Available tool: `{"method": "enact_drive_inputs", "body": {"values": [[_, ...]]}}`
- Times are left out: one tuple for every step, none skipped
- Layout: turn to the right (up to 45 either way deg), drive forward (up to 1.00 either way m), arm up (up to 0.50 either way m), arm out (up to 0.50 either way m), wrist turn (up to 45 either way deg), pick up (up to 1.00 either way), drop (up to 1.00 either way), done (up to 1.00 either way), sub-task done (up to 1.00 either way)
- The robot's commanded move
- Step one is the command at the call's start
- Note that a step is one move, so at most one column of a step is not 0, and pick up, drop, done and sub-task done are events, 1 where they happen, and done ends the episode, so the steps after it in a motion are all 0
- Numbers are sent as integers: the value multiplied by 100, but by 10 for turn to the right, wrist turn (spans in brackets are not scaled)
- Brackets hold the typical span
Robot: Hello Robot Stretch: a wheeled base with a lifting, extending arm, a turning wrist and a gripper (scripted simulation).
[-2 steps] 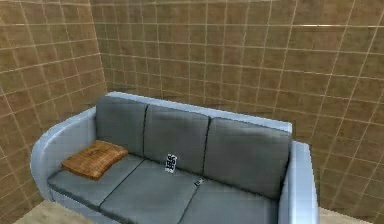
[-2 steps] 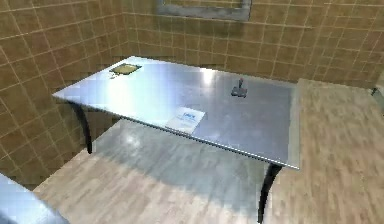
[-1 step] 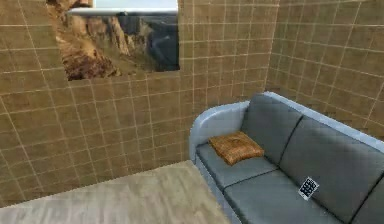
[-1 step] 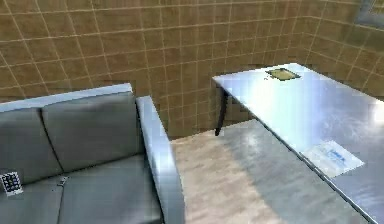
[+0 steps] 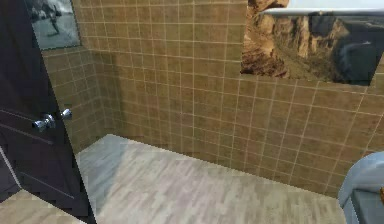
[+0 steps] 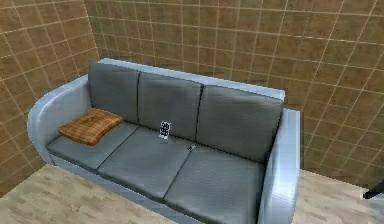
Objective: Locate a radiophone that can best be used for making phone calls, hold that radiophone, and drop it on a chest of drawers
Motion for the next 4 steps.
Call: {"method": "enact_drive_inputs", "body": {"values": [[-60, 0, 0, 0, 0, 0, 0, 0, 0], [-30, 0, 0, 0, 0, 0, 0, 0, 0], [450, 0, 0, 0, 0, 0, 0, 0, 0], [90, 0, 0, 0, 0, 0, 0, 0, 0]]}}
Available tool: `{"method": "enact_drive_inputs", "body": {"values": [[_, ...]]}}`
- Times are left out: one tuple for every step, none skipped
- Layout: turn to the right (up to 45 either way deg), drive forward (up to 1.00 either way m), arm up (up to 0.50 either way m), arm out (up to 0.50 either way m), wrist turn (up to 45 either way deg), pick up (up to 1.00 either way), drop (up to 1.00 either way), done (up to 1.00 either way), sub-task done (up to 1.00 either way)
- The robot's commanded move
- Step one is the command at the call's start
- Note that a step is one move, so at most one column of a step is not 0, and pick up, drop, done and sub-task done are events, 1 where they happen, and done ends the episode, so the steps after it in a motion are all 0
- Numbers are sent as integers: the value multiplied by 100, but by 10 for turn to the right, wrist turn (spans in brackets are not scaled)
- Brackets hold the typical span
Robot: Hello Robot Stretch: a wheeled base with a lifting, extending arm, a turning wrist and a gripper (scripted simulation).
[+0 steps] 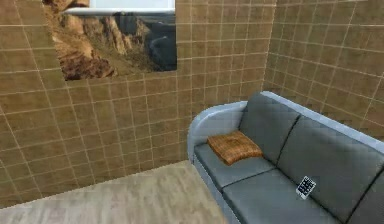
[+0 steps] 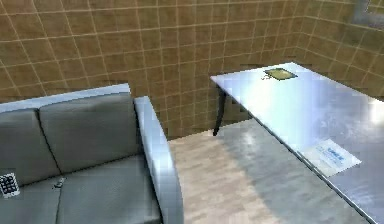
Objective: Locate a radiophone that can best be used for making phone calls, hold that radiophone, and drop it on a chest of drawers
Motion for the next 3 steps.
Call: {"method": "enact_drive_inputs", "body": {"values": [[0, 90, 0, 0, 0, 0, 0, 0, 0], [-90, 0, 0, 0, 0, 0, 0, 0, 0], [0, 0, 42, 0, 0, 0, 0, 0, 0]]}}
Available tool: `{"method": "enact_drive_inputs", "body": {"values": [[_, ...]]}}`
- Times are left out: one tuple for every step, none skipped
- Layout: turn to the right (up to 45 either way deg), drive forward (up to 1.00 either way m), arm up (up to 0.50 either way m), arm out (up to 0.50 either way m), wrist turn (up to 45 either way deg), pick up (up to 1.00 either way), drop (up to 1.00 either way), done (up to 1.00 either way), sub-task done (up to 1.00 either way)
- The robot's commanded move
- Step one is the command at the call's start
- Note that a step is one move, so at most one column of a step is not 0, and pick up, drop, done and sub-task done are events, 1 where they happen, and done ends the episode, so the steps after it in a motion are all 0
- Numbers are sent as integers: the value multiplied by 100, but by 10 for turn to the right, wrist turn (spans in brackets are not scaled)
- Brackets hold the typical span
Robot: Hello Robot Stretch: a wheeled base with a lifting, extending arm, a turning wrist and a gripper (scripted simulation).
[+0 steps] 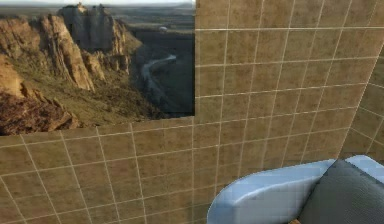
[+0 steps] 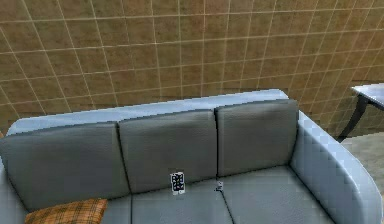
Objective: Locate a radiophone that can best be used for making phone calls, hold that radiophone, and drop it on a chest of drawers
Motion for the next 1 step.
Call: {"method": "enact_drive_inputs", "body": {"values": [[0, 0, 0, 44, 0, 0, 0, 0, 0]]}}
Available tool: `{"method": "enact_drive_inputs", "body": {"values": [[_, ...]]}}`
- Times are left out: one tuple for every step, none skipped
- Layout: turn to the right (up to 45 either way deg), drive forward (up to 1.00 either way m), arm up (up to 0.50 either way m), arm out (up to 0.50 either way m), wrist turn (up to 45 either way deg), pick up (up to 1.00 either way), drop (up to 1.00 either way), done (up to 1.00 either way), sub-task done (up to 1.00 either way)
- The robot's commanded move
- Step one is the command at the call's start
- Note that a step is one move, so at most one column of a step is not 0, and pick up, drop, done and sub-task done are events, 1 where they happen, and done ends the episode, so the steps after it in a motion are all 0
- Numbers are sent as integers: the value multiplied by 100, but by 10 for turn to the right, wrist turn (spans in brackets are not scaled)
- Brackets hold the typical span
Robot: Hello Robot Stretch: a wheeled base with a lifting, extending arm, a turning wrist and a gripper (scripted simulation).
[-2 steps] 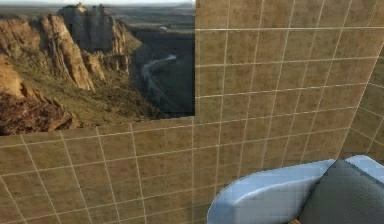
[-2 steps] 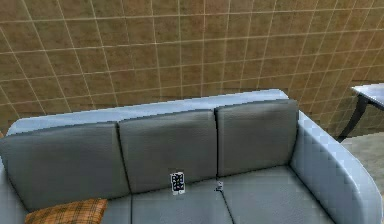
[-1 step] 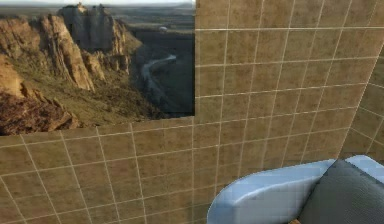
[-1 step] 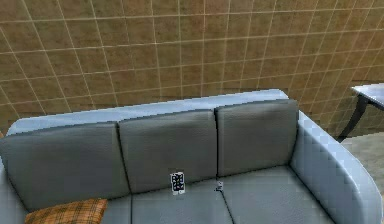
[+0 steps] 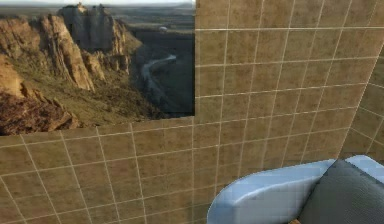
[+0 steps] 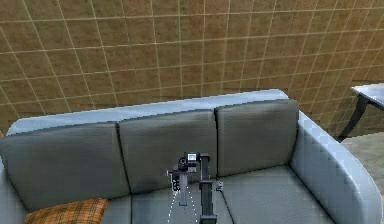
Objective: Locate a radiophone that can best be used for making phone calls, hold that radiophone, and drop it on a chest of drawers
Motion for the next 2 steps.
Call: {"method": "enact_drive_inputs", "body": {"values": [[0, 0, 0, 0, 450, 0, 0, 0, 0], [0, 0, 0, 0, 450, 0, 0, 0, 0]]}}
